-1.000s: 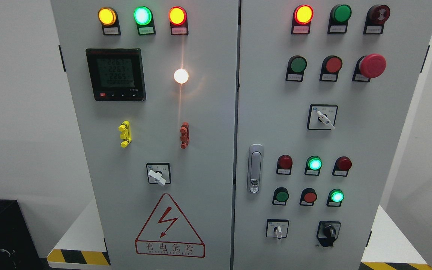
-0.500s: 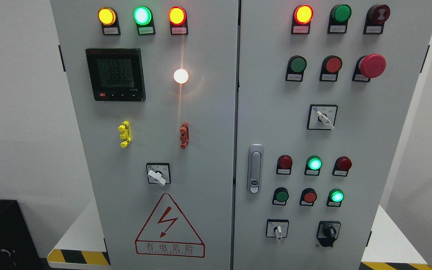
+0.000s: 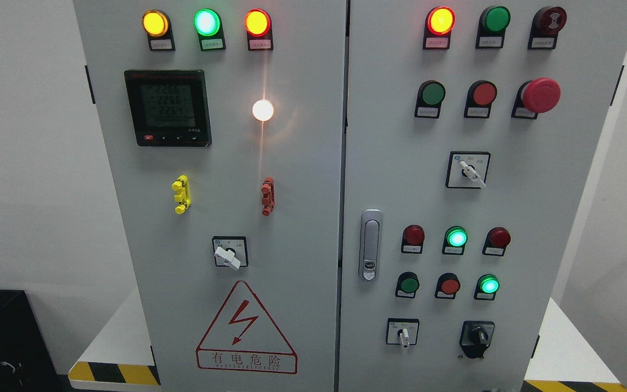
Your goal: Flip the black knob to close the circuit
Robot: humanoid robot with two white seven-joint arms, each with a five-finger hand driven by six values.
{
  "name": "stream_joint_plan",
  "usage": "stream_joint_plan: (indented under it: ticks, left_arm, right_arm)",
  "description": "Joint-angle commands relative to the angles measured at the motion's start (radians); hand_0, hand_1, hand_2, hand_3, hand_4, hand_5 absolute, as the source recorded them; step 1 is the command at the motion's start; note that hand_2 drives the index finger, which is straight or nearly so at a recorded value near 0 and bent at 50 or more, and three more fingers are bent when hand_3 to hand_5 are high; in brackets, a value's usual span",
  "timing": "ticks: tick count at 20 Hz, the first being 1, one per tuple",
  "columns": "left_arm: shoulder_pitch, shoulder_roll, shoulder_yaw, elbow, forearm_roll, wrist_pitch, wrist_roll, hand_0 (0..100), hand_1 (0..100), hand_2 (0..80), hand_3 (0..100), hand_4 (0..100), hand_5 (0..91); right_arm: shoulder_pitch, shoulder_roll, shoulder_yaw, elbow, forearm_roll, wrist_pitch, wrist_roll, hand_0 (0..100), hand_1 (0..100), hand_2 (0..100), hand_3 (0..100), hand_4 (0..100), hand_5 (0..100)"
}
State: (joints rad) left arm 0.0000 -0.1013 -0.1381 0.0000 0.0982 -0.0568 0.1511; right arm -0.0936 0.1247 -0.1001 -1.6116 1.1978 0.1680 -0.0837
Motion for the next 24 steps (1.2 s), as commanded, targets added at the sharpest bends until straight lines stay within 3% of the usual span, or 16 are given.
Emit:
stream_joint_plan:
  ticks: [1, 24]
  left_arm:
    - [0.021, 0.0, 0.0, -0.029, 0.0, 0.0, -0.001, 12, 56, 0.0, 0, 0, 0.0]
    - [0.023, 0.0, 0.0, -0.029, 0.0, 0.0, -0.001, 12, 56, 0.0, 0, 0, 0.0]
  right_arm:
    - [-0.041, 0.0, -0.03, -0.002, 0.016, 0.002, 0.013, 0, 0, 90, 100, 97, 99]
    - [-0.12, -0.011, -0.078, 0.033, 0.02, 0.015, 0.048, 0, 0, 89, 100, 97, 98]
